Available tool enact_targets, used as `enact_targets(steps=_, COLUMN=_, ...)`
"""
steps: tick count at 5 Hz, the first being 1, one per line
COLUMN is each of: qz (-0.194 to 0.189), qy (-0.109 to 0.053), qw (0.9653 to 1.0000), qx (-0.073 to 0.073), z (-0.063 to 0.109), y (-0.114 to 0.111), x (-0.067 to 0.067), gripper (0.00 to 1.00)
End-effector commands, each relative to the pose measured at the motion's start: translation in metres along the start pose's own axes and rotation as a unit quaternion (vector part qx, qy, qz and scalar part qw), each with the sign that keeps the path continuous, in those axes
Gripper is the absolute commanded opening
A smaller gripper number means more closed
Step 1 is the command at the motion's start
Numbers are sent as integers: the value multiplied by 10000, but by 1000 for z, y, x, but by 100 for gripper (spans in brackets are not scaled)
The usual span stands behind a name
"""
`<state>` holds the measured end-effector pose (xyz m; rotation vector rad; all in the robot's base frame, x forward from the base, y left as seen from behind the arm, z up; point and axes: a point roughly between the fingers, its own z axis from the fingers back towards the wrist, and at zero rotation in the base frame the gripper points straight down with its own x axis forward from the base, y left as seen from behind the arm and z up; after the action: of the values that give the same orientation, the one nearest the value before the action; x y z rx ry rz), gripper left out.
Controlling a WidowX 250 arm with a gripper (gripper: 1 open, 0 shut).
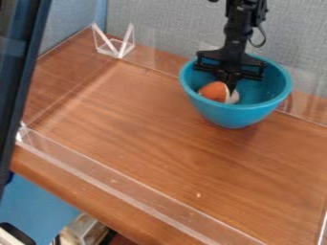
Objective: Put the mushroom in the blue bowl
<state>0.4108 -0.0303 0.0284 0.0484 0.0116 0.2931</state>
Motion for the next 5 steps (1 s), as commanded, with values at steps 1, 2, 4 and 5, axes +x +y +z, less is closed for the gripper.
enact_targets(steps=1, qz=-505, qy=159, qw=9986, qx=43, z=-26, y=-3, x=-12, gripper=0)
enact_targets(steps=2, qz=-1012, qy=168, qw=9947, qx=58, z=-29, y=-1, x=-14, gripper=0)
enact_targets(steps=4, qz=-1520, qy=205, qw=9881, qx=62, z=-32, y=-17, x=-18, gripper=0)
enact_targets(steps=5, qz=-1519, qy=233, qw=9881, qx=51, z=-33, y=-34, x=-22, gripper=0)
